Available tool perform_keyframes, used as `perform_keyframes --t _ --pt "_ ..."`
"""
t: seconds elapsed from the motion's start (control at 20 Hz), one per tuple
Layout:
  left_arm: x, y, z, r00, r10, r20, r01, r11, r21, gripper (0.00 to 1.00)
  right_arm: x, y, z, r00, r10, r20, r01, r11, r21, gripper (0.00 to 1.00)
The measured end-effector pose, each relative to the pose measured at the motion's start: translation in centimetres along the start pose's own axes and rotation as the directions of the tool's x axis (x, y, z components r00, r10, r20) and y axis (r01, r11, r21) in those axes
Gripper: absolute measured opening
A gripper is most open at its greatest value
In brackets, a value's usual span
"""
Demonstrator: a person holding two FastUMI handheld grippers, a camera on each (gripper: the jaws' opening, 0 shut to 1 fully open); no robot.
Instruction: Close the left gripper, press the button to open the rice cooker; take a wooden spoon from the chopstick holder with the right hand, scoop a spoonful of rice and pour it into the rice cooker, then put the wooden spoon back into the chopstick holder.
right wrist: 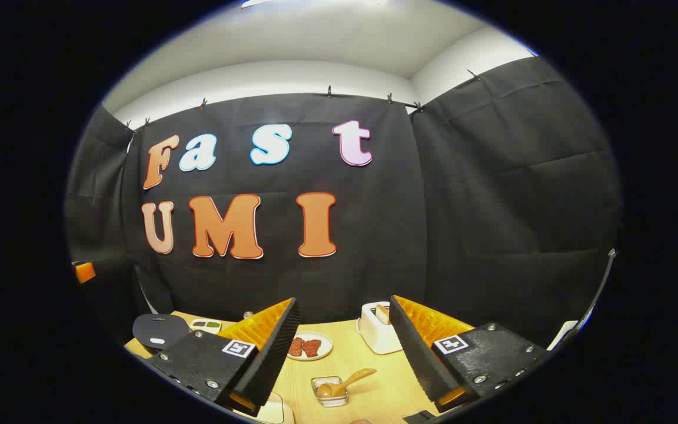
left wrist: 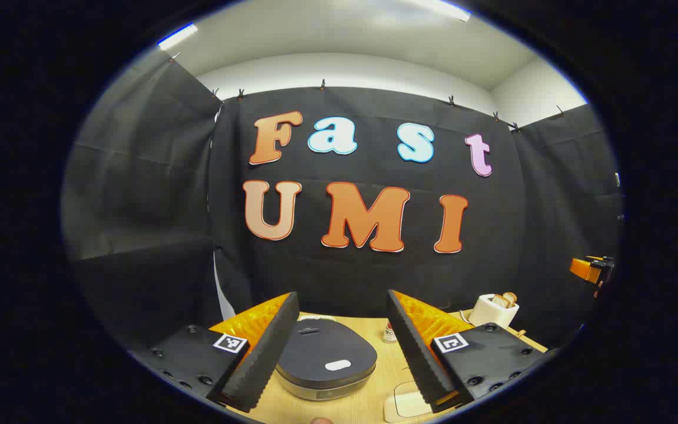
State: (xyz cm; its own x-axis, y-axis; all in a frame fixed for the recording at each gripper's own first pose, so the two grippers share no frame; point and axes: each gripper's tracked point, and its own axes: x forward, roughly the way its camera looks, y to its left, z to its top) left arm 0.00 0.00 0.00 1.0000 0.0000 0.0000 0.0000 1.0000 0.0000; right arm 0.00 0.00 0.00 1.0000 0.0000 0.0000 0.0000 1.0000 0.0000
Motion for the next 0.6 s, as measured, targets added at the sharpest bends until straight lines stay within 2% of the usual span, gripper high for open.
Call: perform_keyframes --t 0.05,0.25,0.6 --pt "-0.1 0.1 0.2 1.000 0.009 0.000 -0.009 1.000 0.007 1.00 -0.1 0.1 -0.2 1.000 0.006 -0.009 -0.007 1.000 -0.008 0.95" --pt "-0.7 -0.7 0.7 1.000 0.006 0.013 -0.006 1.000 0.002 0.99 -0.9 0.0 -1.4 0.999 0.033 -0.038 -0.034 0.999 -0.027 0.95" --pt "-2.2 0.4 0.6 0.999 0.044 0.016 -0.045 0.999 0.024 1.00 -1.3 -1.1 -2.2 0.998 0.017 -0.064 -0.017 1.000 -0.007 0.95"
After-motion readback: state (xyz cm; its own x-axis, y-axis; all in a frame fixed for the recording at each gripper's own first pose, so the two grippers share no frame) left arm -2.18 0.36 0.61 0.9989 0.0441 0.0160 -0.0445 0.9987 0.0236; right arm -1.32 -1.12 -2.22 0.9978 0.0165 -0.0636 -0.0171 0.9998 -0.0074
